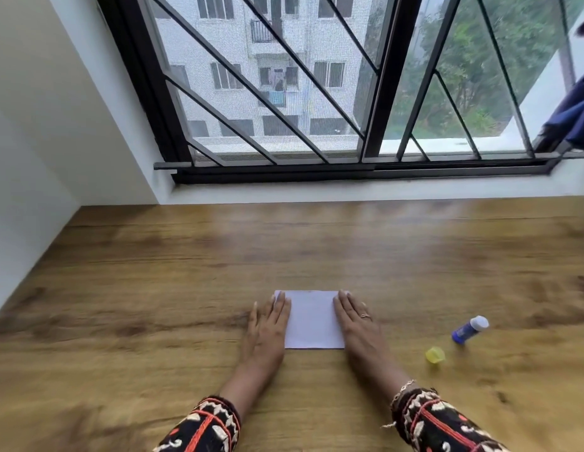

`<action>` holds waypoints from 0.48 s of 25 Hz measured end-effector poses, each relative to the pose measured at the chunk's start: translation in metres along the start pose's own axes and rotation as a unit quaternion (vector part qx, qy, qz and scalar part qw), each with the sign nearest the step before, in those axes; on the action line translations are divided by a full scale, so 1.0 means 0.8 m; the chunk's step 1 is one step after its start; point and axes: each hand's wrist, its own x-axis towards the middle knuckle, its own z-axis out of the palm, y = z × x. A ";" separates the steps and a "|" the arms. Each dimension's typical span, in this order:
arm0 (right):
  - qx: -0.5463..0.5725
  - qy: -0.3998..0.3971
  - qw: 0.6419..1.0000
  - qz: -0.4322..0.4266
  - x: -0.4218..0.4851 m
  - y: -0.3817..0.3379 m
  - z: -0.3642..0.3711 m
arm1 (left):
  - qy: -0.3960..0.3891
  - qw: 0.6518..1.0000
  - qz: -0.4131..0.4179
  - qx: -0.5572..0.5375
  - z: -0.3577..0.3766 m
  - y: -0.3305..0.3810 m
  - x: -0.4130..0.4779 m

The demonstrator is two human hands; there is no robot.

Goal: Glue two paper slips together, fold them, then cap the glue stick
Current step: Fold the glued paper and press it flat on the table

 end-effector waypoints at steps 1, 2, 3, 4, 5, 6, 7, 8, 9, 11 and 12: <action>-0.001 -0.016 1.000 0.003 -0.002 0.000 -0.001 | 0.004 1.000 -0.001 -0.004 -0.001 0.000 0.000; -0.001 -0.034 0.999 0.004 -0.002 -0.002 0.000 | 0.017 1.000 0.003 -0.003 0.002 0.000 0.001; 0.002 -0.060 0.998 0.009 -0.002 -0.004 0.000 | 0.026 1.000 0.009 -0.005 0.002 0.000 0.001; 0.002 -0.066 0.998 0.010 -0.001 -0.005 0.004 | 0.035 0.999 0.019 -0.010 0.003 -0.001 0.002; -0.001 -0.059 0.998 0.012 -0.001 -0.005 0.005 | 0.043 0.999 0.025 -0.015 0.005 -0.001 0.002; -0.002 -0.047 0.999 0.012 -0.002 -0.005 0.008 | 0.054 0.998 0.028 -0.019 0.006 -0.003 0.002; -0.003 -0.045 0.999 0.018 -0.003 -0.005 0.007 | 0.062 0.998 0.027 -0.022 0.007 -0.004 0.003; -0.003 -0.042 0.999 0.016 -0.001 -0.005 0.008 | 0.073 0.997 0.027 -0.022 0.009 -0.004 0.004; -0.001 -0.043 0.999 0.017 0.000 -0.005 0.008 | 0.075 0.997 0.025 -0.020 0.010 -0.003 0.004; 0.000 -0.024 1.000 0.009 0.000 -0.005 0.011 | 0.076 0.997 0.022 -0.006 0.010 -0.002 0.004; 0.003 -0.010 1.000 0.001 0.001 -0.003 0.014 | 0.075 0.997 0.021 0.000 0.008 -0.001 0.004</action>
